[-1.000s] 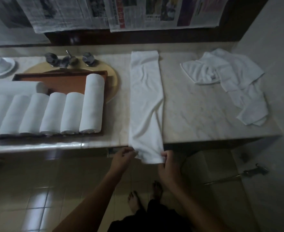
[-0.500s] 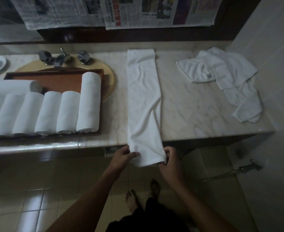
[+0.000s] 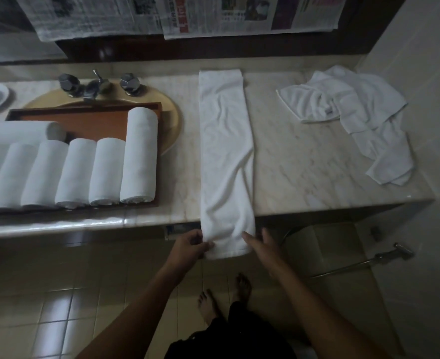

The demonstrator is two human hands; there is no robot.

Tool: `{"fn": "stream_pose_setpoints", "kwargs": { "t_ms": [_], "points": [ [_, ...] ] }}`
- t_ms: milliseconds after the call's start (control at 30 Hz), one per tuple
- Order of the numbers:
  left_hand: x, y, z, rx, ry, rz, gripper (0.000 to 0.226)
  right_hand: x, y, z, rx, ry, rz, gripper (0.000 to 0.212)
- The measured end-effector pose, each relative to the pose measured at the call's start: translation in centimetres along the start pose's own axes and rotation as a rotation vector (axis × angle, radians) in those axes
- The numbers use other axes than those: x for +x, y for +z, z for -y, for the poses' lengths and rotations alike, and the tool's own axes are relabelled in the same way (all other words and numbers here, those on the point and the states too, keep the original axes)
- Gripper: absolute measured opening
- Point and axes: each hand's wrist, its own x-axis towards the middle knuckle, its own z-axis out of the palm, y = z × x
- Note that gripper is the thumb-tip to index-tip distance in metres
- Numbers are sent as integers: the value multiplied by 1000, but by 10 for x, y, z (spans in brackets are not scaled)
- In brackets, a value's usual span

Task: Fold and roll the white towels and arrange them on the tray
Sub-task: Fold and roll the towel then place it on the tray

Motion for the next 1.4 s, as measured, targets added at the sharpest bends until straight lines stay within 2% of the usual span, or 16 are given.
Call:
{"fn": "stream_pose_setpoints", "kwargs": {
  "t_ms": [100,133,167,267,333,467,567,633,700,800,900,1000,1033,1133,1200,1400],
  "points": [
    [-3,2,-5,-60,-28,34,23,6,0,11,63,10,148,120],
    [-2,1,-6,-89,-34,39,24,9,-2,9,75,-10,167,122],
    [-2,0,-7,-129,-40,34,25,8,-5,10,126,-45,192,112],
    [-3,-3,-16,-284,-38,30,28,-5,-13,20,355,-131,316,59],
    [-5,-5,-17,-279,-34,19,26,-9,-20,18,406,-145,344,56],
    [-4,-3,-4,-66,-13,-65,15,-1,-22,-8,-16,-146,81,52],
    [-6,3,3,68,10,-72,15,7,-17,-21,-115,-147,-27,36],
    [-6,6,2,96,9,-78,15,7,-14,-21,13,-67,24,47],
    [-7,9,-3,24,-25,-63,12,4,-13,-22,207,37,137,75],
    [-10,13,-15,-117,-98,-31,14,-8,-20,-27,108,-113,179,85],
    [-12,13,-21,-197,-134,-12,15,-16,-20,-36,-45,-294,67,68],
    [-15,15,-29,-255,-163,-10,17,-18,-17,-37,4,-332,-107,34],
    [-16,15,-32,-272,-167,-2,16,-19,-18,-36,12,-346,-126,35],
    [-18,12,-41,-345,-149,21,21,-31,-27,-27,83,-366,11,72],
    [-20,11,-50,-378,-139,27,22,-36,-30,-23,121,-360,64,85],
    [-26,14,-73,-374,-48,53,15,-61,-37,11,115,-470,-219,37]
  ]
}}
